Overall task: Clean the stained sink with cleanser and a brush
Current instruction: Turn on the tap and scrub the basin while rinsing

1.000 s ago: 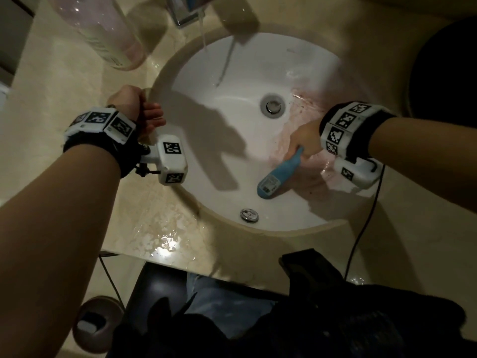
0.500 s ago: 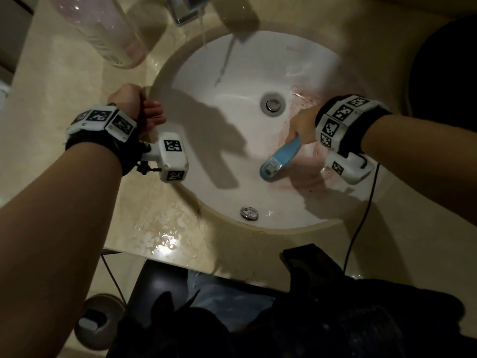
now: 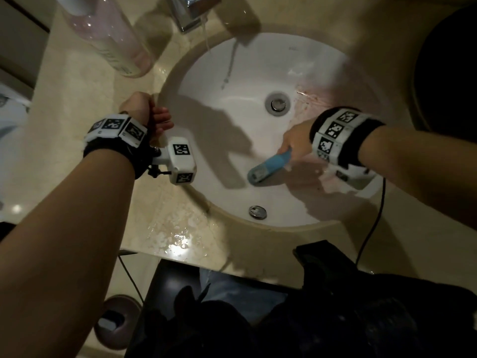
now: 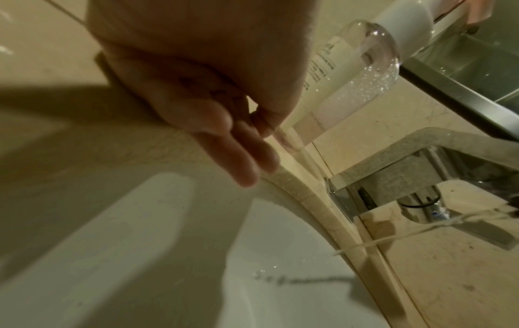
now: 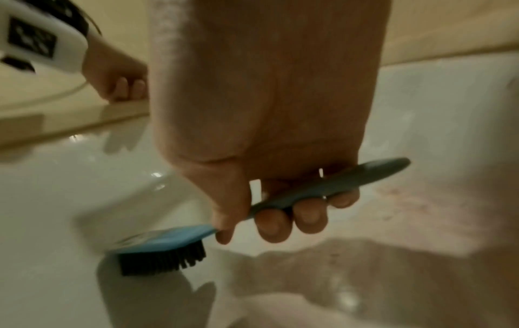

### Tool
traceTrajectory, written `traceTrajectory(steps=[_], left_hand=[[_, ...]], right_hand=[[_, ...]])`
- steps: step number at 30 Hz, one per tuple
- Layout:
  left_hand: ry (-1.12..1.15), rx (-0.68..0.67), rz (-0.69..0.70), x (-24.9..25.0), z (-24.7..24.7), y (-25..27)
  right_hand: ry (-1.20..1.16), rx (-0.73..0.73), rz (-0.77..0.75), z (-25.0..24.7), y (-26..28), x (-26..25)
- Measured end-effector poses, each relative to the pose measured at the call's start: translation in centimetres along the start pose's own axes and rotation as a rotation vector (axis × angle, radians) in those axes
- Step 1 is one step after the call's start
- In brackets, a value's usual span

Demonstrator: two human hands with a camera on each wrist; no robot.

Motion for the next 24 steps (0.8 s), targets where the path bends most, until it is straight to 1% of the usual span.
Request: traceTrajectory(steps=[2, 3, 5, 7, 9, 10, 12, 15, 16, 17, 18, 19, 21, 22, 23, 24], left_hand=[[-0.012, 0.012, 0.002, 0.1, 0.0, 0.2], [-0.033, 0.023, 0.004, 0.2, -0.1, 0.4], [-0.052, 0.047, 0.004, 0.2, -0.2, 0.5], [-0.051, 0.056, -0.002, 0.2, -0.3, 0.4], [-0.044, 0.043, -0.009, 0.2, -0.3, 0.4], [-0.032, 0.025, -0.004, 0.2, -0.2, 0.4], [-0.007, -0.006, 0.003, 0.2, -0.1, 0.3], [-0.001, 0.011, -0.015, 0.1, 0.0, 0.1], [0.011, 0.011, -0.016, 0.1, 0.0, 0.1], [0.026, 0.010, -0.011, 0.1, 0.0, 0.1], [0.047, 0.011, 0.002, 0.1, 0.1, 0.1], [0.079, 0.011, 0.019, 0.1, 0.0, 0.0], [0.158, 0.011, 0.044, 0.1, -0.1, -0.3], [0.169, 0.016, 0.045, 0.0, -0.2, -0.2], [0.155, 0.020, 0.042, 0.0, -0.2, -0.1], [0.137, 0.018, 0.034, 0.1, -0.2, 0.0]], right_hand=[[0.075, -0.002, 0.064, -0.3, 0.6, 1.7], [0.106, 0.012, 0.068, -0.5, 0.9, 2.0], [0.122, 0.050, 0.027, -0.5, 1.1, 1.7], [0.078, 0.071, -0.037, -0.1, 0.9, 0.7], [0.021, 0.091, -0.082, 0.4, 0.0, -0.1], [-0.009, 0.123, -0.084, 0.4, -0.6, -0.1], [-0.088, 0.223, -0.011, -0.3, -1.8, 1.2], [-0.112, 0.413, 0.144, -2.0, -2.3, 3.7], [-0.114, 0.433, 0.169, -2.3, -2.2, 4.2], [-0.137, 0.416, 0.154, -2.3, -2.0, 4.3], [-0.170, 0.376, 0.096, -2.0, -1.7, 4.0], [-0.204, 0.311, 0.020, -1.6, -1.4, 3.4], [-0.217, 0.122, -0.101, -0.2, -0.5, 1.7], [-0.179, 0.047, -0.131, 0.6, -0.5, 1.1], [-0.123, 0.021, -0.127, 1.0, -0.6, 1.1], [-0.103, 0.045, -0.082, 1.2, -0.7, 1.7]])
Point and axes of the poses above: each hand's wrist, its own y-axis away from the middle knuckle, its own z-axis out of the palm, x = y × z, the point moved 4 cm from there along -y, towards the middle knuckle, and after that the axes turned 9 degrees about -y, right-handed, at the moved point
